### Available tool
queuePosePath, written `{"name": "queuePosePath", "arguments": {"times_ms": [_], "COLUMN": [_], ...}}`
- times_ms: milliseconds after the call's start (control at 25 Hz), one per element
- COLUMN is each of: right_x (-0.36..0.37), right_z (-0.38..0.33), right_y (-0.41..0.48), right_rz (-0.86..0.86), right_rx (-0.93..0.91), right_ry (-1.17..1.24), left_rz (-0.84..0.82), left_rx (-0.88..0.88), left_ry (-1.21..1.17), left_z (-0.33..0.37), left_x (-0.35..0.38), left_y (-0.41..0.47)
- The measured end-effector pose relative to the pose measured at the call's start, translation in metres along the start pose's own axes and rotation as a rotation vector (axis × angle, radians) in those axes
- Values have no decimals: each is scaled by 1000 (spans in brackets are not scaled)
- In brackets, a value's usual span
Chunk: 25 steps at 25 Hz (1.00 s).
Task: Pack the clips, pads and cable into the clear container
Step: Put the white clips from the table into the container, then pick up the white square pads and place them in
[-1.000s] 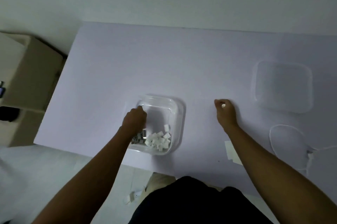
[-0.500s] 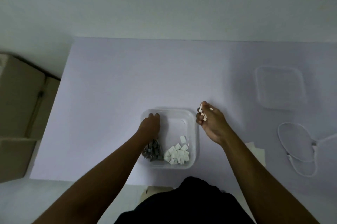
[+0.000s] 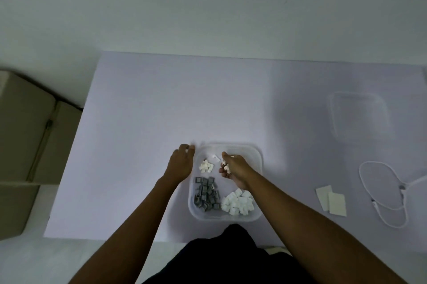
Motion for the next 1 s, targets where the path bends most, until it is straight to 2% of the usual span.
{"name": "queuePosePath", "arguments": {"times_ms": [40,120,280,520,680,760,880,920,1000], "right_x": [6,18,26,5,-20,-39,-93,-119,-180], "right_z": [2,5,6,-1,-6,-11,-26,-29,-26], "right_y": [6,15,20,9,-1,-14,-41,-50,-61], "right_rz": [17,36,73,79,52,59,130,197,436], "right_rx": [9,29,44,60,50,22,-143,-232,-376], "right_ry": [-33,-101,-136,22,86,104,229,296,369], "left_rz": [-90,-153,-116,-162,-194,-138,178,245,272], "left_rx": [-75,-126,-50,-25,-104,-95,167,290,515], "left_ry": [-90,-197,-177,-149,-185,-103,139,172,181], "left_z": [-7,-10,0,17,26,39,96,123,170], "left_x": [8,16,20,29,43,48,43,47,70], "left_y": [-4,-11,-9,-6,-9,-14,-29,-38,-56]}}
Point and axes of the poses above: each hand's wrist, its own y-axis towards the middle knuckle, its own x-axis out of the palm, z = x × y, the point moved 7 cm from there along y, towards the middle knuckle, and after that the axes turned 9 degrees about z, right-handed, at the moved point
